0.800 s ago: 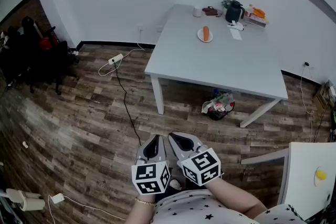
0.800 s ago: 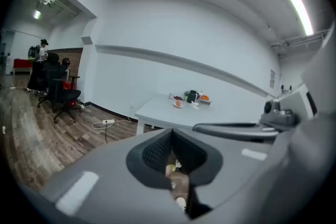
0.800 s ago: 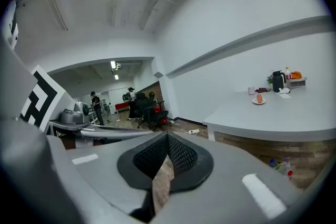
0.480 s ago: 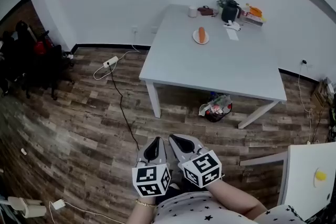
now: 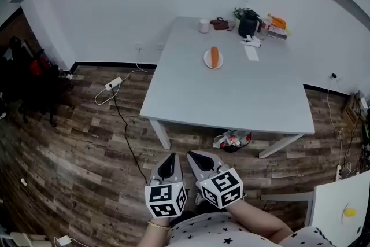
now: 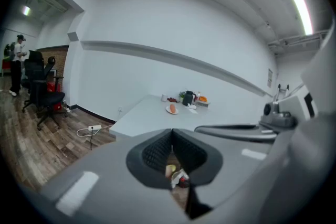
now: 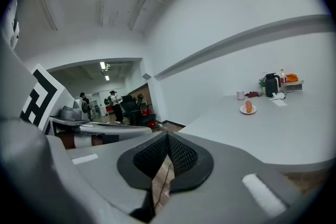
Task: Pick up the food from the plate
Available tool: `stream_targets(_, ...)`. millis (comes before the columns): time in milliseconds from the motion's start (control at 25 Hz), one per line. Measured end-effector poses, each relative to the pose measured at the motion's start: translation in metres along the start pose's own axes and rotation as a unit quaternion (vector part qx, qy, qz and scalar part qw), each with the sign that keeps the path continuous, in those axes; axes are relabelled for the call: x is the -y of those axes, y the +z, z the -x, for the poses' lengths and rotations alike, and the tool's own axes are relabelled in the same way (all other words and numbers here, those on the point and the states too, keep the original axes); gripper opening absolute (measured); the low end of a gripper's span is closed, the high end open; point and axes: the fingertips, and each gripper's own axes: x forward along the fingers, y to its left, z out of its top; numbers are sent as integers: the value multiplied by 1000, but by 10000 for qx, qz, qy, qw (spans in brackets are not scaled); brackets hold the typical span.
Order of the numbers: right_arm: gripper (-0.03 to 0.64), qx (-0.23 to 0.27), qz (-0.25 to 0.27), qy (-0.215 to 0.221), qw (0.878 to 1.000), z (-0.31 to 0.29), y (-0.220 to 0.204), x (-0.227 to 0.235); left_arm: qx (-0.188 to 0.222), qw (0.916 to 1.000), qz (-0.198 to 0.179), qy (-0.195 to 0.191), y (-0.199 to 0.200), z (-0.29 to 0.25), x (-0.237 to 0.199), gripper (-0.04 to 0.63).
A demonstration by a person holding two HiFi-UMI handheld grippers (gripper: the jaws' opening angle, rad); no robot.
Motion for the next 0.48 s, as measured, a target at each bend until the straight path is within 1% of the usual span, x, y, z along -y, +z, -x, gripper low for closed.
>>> stream_targets(120,-2,50,46,-67,10000,-13,18,36,40,10000,16,-82,19,-40,9,8)
stream_targets(240,-1,122,71,-167,9998,-22,32,73,85,9998,-58,-193,35,-75,22,8)
stream_targets(360,0,198,63,-352,9992,-29,45,108,103,9994,-119,-306,45,-107,34,8)
stream_targets(480,-2,160,27,-565,9983,-35,51,139,22,9988,-185,-463,53,-137,46,8)
